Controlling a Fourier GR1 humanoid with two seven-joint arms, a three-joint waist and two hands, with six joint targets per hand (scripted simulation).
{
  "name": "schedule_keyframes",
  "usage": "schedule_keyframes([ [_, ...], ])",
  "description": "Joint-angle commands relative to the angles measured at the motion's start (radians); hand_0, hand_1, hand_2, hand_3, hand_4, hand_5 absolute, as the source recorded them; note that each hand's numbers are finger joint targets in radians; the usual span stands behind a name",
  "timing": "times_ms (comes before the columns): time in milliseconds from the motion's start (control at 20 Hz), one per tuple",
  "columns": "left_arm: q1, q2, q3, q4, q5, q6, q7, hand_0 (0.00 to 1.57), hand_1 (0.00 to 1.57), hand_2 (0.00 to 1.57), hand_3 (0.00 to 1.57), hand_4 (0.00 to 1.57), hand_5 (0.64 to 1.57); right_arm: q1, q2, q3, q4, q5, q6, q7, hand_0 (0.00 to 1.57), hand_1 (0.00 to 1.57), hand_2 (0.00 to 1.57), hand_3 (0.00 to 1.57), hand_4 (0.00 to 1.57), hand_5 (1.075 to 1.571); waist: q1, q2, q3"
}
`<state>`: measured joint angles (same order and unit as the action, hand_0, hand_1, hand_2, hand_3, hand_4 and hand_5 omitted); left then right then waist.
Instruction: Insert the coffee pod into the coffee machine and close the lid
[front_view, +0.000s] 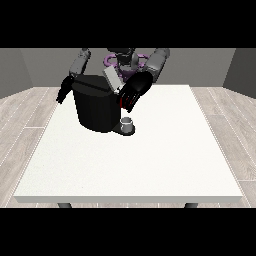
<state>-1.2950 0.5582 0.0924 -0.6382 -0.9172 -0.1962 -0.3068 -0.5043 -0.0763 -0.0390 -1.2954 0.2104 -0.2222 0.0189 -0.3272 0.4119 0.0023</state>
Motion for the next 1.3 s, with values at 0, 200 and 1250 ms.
schedule_keyframes([
  [0,-0.014,0.031,0.008,0.019,-0.011,-0.002,-0.01,0.0,0.0,0.53,0.45,0.0,1.571,-0.003,0.003,-0.006,0.009,0.001,-0.008,0.015,0.0,0.0,0.0,0.0,0.12,1.571,0.01,-0.007,-0.002],
  [200,0.034,-0.036,0.0,0.006,-0.012,0.015,0.035,0.0,0.0,0.33,0.23,0.0,1.571,0.036,-0.019,-0.047,0.062,-0.041,0.023,-0.044,0.0,0.0,0.0,0.0,0.09,1.571,0.029,-0.046,-0.0017],
  [1250,0.55,-0.486,0.326,-0.01,0.506,-0.103,-0.04,0.0,0.0,0.0,0.0,0.27,1.571,0.372,-0.062,-0.148,0.203,-0.1,0.047,-0.106,0.0,0.0,0.0,0.0,0.0,1.571,0.387,-0.579,-0.003],
])
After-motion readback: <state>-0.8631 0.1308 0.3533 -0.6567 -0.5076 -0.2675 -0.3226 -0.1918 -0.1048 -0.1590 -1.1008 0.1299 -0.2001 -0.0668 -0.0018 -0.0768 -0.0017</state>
